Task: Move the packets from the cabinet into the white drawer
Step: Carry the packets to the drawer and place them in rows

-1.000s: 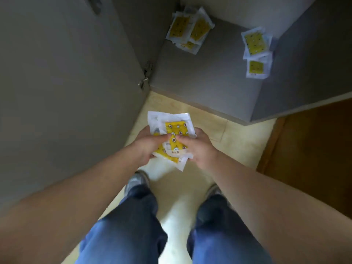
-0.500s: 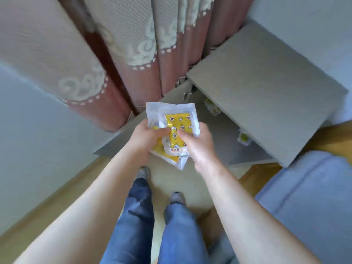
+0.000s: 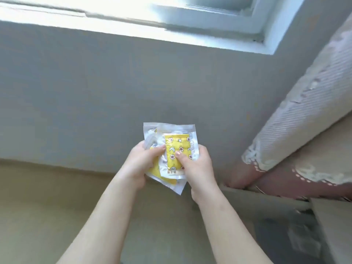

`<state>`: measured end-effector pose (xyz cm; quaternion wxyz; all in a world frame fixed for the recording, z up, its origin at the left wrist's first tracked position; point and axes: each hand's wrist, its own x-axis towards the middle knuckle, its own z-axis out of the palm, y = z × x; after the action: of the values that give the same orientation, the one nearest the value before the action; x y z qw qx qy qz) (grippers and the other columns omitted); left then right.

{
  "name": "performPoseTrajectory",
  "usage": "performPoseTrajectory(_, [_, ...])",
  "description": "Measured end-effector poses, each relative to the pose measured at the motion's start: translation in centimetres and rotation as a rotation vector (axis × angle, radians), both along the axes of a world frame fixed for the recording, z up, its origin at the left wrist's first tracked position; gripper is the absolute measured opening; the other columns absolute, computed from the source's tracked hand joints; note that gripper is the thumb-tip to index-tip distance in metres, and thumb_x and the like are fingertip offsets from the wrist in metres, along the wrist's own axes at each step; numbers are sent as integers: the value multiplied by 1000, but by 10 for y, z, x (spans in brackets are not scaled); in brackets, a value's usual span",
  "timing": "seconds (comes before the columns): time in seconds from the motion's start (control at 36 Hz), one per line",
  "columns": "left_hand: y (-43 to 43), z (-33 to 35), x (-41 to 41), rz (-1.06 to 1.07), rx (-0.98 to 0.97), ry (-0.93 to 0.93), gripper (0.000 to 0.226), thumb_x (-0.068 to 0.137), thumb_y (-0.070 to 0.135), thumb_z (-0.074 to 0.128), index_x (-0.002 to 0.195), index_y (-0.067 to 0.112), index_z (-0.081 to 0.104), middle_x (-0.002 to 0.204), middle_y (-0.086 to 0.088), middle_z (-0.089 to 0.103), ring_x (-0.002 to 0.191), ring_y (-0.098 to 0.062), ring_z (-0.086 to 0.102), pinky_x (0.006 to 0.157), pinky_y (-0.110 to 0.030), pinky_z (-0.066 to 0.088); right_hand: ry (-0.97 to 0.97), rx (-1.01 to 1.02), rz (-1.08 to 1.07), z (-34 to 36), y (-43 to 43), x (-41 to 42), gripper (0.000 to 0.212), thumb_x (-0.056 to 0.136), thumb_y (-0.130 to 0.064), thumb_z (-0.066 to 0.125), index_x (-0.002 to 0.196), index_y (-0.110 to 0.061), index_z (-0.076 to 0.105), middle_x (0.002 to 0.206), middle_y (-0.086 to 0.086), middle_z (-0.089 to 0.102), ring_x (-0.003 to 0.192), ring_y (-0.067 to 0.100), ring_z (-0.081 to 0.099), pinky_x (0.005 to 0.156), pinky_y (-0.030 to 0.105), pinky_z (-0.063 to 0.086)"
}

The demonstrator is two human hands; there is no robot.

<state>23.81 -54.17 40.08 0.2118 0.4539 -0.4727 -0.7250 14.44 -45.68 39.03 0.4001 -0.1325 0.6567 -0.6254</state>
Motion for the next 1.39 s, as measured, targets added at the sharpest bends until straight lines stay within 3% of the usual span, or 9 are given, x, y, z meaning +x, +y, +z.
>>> performPoseTrajectory(0.17, [-90, 13, 123, 295, -12, 9, 27, 86, 5, 64, 113, 4, 59, 95, -15, 72, 73, -25, 70, 57, -30, 58, -30, 1, 219, 21, -111, 107, 29, 86, -7, 65, 108, -20, 51, 99, 1, 67, 84, 16, 68, 73, 33, 58])
performPoseTrajectory(0.33, [-155, 29, 243, 525, -26, 28, 16, 87, 8, 63, 103, 10, 63, 87, -9, 73, 66, -21, 71, 51, -27, 55, -46, -12, 420, 32, -201, 215, 28, 85, -8, 66, 107, -19, 54, 99, 3, 68, 85, 18, 69, 75, 36, 58])
performPoseTrajectory(0.44, [-191, 37, 322, 707, -9, 88, 8, 90, 11, 59, 96, 13, 63, 85, -8, 71, 73, -25, 67, 64, -31, 51, -66, -28, 523, 39, -257, 282, 26, 87, -9, 64, 110, -18, 54, 99, 3, 67, 75, 14, 67, 53, 23, 54])
performPoseTrajectory(0.5, [-205, 39, 356, 807, 4, 146, 8, 90, 9, 56, 92, 12, 62, 83, -9, 70, 72, -26, 65, 66, -32, 48, -82, -31, 578, 43, -282, 312, 26, 87, -9, 64, 111, -16, 54, 99, 4, 67, 74, 16, 67, 50, 24, 53])
performPoseTrajectory(0.81, [-307, 44, 484, 1197, -78, 225, 22, 89, -9, 50, 95, 9, 63, 82, -11, 69, 71, -27, 65, 63, -35, 50, -121, -74, 952, 41, -435, 450, 26, 85, -9, 65, 108, -16, 54, 100, 6, 68, 90, 25, 69, 82, 49, 56])
performPoseTrajectory(1.06, [-411, 41, 571, 1524, -86, 247, 23, 88, -7, 53, 101, 8, 64, 93, -14, 69, 74, -27, 66, 56, -30, 51, -62, -72, 1228, 48, -571, 553, 18, 86, -8, 65, 99, -15, 53, 98, 8, 68, 87, 25, 69, 79, 44, 57])
performPoseTrajectory(1.28, [-450, 26, 692, 1808, -39, 264, 12, 86, -3, 59, 90, 6, 66, 83, -13, 70, 61, -22, 68, 45, -27, 52, -78, -11, 1473, 34, -633, 693, 17, 86, -9, 65, 98, -12, 54, 98, 10, 69, 86, 26, 70, 76, 43, 58])
performPoseTrajectory(1.39, [-479, 27, 772, 1856, -48, 252, 12, 86, -3, 60, 91, 6, 66, 83, -12, 70, 65, -24, 67, 48, -27, 53, -74, -11, 1545, 30, -667, 778, 19, 87, -12, 65, 103, -12, 55, 99, 8, 70, 87, 25, 70, 75, 43, 58])
